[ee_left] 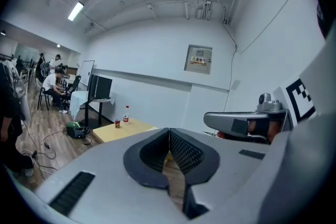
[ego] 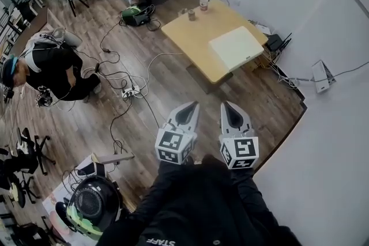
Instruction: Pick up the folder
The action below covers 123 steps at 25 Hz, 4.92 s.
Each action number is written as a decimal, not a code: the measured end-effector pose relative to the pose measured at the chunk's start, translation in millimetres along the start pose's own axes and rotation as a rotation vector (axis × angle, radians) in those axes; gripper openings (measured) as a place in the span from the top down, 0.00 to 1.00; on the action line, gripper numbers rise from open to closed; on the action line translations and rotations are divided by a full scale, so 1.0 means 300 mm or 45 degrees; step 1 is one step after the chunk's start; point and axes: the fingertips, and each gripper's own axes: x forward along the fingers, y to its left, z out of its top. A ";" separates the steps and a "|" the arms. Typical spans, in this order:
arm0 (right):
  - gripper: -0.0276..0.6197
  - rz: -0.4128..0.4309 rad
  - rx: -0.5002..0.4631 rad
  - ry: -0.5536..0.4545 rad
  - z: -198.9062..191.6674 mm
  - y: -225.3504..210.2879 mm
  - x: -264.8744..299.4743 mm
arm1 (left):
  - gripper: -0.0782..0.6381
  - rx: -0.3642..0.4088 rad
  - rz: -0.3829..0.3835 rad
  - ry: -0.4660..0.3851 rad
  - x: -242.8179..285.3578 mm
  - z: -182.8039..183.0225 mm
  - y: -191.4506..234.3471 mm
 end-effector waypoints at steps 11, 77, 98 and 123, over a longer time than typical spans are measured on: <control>0.92 -0.051 0.074 0.056 -0.084 0.070 0.004 | 0.84 -0.044 -0.026 0.049 -0.048 -0.081 0.052; 0.74 -0.412 0.620 0.528 -0.766 -1.347 1.103 | 0.84 -0.056 -0.095 0.575 1.662 -0.331 0.512; 0.31 -0.441 1.417 0.310 -1.199 -1.570 1.218 | 0.84 -0.079 -0.105 0.647 1.897 -0.545 0.554; 0.47 -0.242 1.517 0.150 -1.094 -1.536 1.035 | 0.84 -0.054 -0.140 0.639 1.823 -0.516 0.434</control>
